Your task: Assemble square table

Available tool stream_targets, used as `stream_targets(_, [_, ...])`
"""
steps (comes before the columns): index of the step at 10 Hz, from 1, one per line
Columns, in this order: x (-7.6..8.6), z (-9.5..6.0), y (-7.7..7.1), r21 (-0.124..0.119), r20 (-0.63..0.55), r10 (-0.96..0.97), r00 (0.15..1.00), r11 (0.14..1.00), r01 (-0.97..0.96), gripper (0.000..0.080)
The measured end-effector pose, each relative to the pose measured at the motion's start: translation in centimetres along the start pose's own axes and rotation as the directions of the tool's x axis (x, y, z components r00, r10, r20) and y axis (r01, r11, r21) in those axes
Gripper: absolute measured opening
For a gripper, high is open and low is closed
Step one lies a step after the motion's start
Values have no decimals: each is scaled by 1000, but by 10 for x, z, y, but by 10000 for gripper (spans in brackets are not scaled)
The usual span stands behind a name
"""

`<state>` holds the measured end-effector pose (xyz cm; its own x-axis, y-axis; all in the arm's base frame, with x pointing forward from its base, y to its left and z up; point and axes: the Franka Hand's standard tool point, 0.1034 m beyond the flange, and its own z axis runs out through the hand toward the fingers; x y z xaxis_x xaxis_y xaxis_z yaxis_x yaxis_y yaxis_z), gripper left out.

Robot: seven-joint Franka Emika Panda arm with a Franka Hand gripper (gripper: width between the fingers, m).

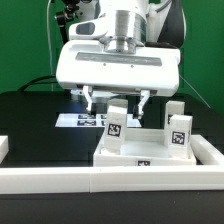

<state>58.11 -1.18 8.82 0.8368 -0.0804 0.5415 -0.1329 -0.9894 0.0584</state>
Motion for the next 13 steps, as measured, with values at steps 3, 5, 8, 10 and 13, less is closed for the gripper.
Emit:
stream_targets(3, [2,-2,5,-3,2,-18,1000,1000,18,648])
stream_targets(5, [10,-10,3,7,1,-18,1000,1000,18,649])
stream_targets(8, [17,-18,1,20,33,-14,999,1000,13,649])
stream_targets(10, [7,-15,-4,42,192,-8,981,999,0,649])
stream_targets(13, [6,-7,3,49,386,-6,922,999,-14,649])
